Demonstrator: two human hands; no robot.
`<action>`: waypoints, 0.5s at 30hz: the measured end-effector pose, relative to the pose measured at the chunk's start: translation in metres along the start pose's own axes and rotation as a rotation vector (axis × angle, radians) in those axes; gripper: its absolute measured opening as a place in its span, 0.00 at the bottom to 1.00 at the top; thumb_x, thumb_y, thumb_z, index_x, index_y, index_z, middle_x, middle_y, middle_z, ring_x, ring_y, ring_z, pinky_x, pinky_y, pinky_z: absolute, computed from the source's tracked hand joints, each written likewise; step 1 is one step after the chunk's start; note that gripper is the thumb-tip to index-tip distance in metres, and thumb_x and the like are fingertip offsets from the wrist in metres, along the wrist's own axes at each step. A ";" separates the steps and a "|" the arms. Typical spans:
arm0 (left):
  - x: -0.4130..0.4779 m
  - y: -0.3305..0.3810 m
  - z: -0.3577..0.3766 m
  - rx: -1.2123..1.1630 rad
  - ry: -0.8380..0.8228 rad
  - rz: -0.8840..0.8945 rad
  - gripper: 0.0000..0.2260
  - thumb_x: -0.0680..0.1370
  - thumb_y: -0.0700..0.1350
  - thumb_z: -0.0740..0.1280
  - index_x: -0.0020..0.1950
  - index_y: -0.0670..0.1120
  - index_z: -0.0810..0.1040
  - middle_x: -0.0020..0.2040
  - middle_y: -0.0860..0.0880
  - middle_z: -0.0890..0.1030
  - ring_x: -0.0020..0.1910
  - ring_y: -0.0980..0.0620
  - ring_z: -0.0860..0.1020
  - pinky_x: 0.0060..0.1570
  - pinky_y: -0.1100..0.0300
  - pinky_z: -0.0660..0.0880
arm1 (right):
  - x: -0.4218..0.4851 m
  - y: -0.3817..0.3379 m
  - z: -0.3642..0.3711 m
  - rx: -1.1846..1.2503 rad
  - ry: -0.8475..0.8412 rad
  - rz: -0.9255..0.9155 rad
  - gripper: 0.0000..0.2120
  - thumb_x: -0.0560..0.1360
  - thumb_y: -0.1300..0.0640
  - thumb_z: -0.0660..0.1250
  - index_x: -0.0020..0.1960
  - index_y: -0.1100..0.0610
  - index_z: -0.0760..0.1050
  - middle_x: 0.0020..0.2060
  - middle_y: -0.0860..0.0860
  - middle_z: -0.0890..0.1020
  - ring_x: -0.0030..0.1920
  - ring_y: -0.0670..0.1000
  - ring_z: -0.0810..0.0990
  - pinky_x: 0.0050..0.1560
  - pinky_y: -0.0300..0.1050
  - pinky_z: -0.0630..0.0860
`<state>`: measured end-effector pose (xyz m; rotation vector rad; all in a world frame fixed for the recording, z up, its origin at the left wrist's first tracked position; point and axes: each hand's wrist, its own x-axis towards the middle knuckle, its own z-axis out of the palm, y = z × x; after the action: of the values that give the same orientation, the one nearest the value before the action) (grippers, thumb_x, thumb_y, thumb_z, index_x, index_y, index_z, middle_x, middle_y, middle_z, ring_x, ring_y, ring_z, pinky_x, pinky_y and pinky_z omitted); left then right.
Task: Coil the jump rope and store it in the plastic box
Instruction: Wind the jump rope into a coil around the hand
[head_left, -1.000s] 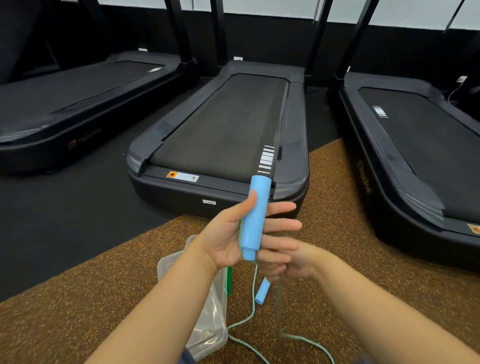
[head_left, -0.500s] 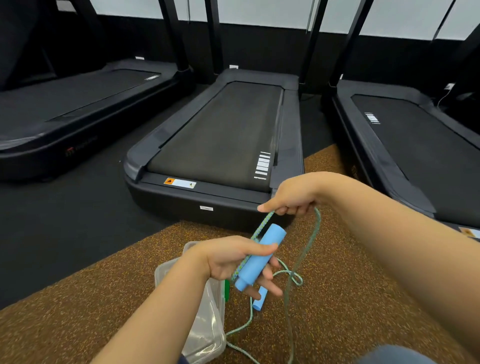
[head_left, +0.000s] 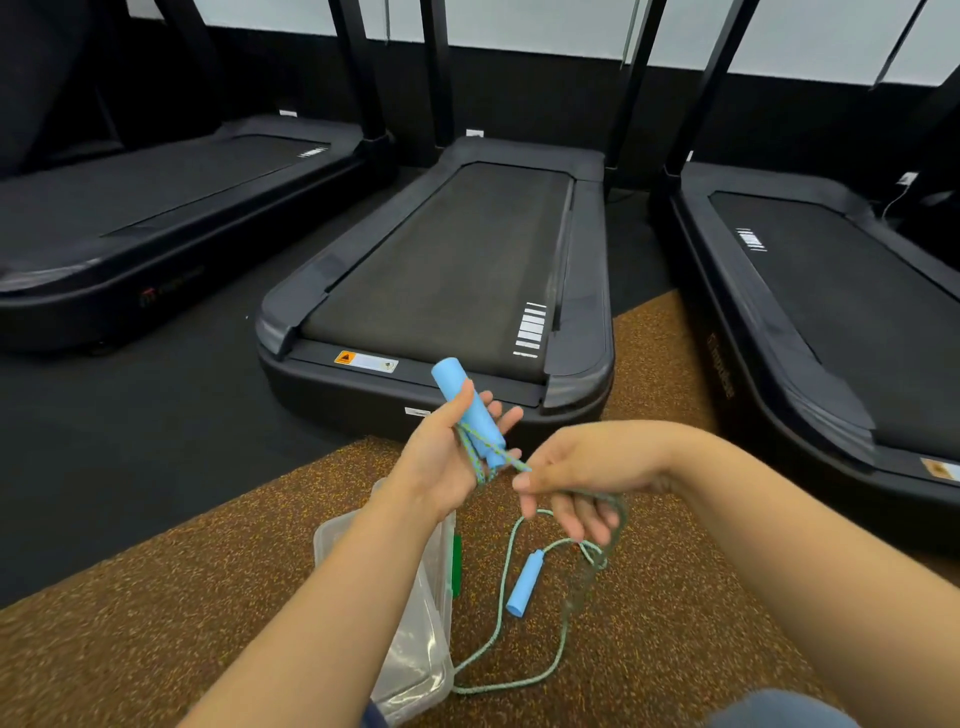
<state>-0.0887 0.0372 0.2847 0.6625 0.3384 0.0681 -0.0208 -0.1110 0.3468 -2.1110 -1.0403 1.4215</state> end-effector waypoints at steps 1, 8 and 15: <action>-0.002 0.000 0.001 -0.016 -0.026 0.014 0.12 0.81 0.52 0.57 0.53 0.43 0.72 0.51 0.46 0.79 0.52 0.46 0.79 0.55 0.42 0.71 | 0.002 0.006 0.004 0.077 -0.052 -0.014 0.11 0.81 0.53 0.56 0.49 0.56 0.75 0.29 0.50 0.81 0.25 0.45 0.80 0.24 0.34 0.73; -0.018 0.005 0.005 -0.163 -0.337 -0.022 0.20 0.79 0.54 0.58 0.65 0.42 0.69 0.62 0.40 0.79 0.59 0.39 0.79 0.56 0.38 0.73 | 0.022 0.049 0.028 0.466 -0.330 -0.085 0.16 0.79 0.63 0.55 0.62 0.53 0.75 0.51 0.51 0.84 0.51 0.48 0.83 0.50 0.37 0.79; -0.034 0.000 0.010 -0.066 -0.767 -0.329 0.24 0.79 0.53 0.60 0.70 0.39 0.69 0.71 0.40 0.71 0.66 0.34 0.71 0.62 0.37 0.68 | 0.025 0.060 0.024 0.490 -0.078 -0.152 0.13 0.80 0.63 0.56 0.61 0.57 0.75 0.56 0.57 0.82 0.56 0.53 0.80 0.60 0.45 0.75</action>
<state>-0.1171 0.0260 0.3015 0.5158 -0.2977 -0.4788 -0.0157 -0.1332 0.2816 -1.6061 -0.7611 1.5071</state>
